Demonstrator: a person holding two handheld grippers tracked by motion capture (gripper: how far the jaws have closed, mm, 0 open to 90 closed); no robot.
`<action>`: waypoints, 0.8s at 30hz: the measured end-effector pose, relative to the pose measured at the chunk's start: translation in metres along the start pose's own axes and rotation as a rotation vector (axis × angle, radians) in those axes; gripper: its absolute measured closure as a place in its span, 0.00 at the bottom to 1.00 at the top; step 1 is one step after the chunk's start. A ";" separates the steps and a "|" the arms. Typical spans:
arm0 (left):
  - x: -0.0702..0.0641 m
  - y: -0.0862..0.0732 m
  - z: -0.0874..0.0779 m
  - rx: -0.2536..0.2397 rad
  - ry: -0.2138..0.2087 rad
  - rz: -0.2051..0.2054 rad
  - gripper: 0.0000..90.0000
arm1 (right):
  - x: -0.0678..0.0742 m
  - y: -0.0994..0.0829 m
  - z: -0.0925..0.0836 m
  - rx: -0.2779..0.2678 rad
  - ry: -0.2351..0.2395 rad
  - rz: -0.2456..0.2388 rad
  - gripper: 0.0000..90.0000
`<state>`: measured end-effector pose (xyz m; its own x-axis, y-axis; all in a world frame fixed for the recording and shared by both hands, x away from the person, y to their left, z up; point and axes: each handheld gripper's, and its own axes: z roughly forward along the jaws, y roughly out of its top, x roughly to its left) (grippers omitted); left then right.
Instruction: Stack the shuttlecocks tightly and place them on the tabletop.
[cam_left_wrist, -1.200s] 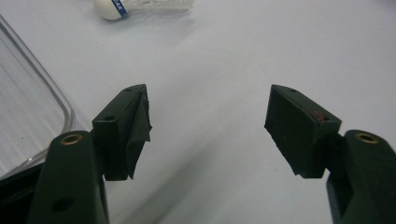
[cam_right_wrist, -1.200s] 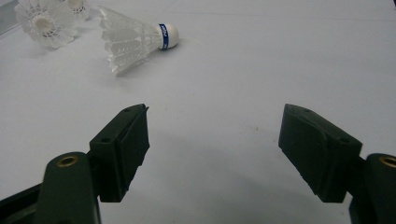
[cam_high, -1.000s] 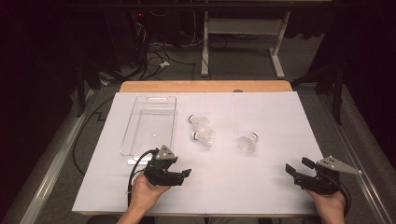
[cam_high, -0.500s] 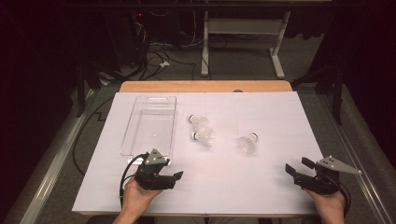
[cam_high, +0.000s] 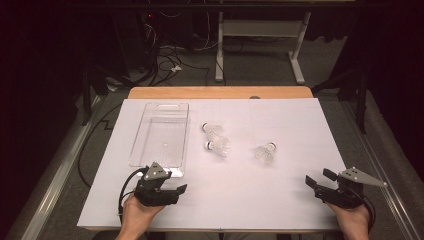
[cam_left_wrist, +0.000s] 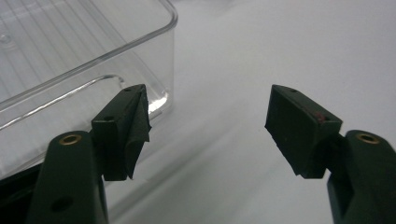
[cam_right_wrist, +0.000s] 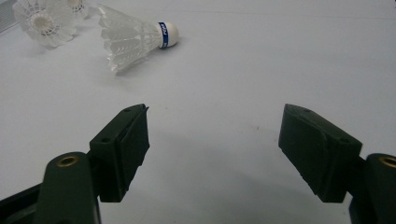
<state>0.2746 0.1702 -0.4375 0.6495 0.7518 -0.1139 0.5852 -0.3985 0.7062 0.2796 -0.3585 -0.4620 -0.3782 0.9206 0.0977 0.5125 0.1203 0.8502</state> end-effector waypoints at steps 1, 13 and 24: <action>0.001 -0.001 -0.001 -0.002 0.006 -0.002 0.35 | 0.000 0.000 0.000 0.000 0.000 0.000 0.28; 0.008 -0.009 -0.013 -0.045 0.049 -0.021 0.34 | 0.001 0.000 0.000 0.001 -0.002 -0.003 0.28; 0.012 -0.014 -0.018 -0.069 0.097 -0.030 0.33 | 0.001 0.000 0.000 0.002 -0.002 -0.005 0.28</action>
<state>0.2654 0.1937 -0.4357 0.5801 0.8115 -0.0701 0.5666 -0.3402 0.7505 0.2790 -0.3575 -0.4617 -0.3792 0.9207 0.0925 0.5125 0.1258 0.8494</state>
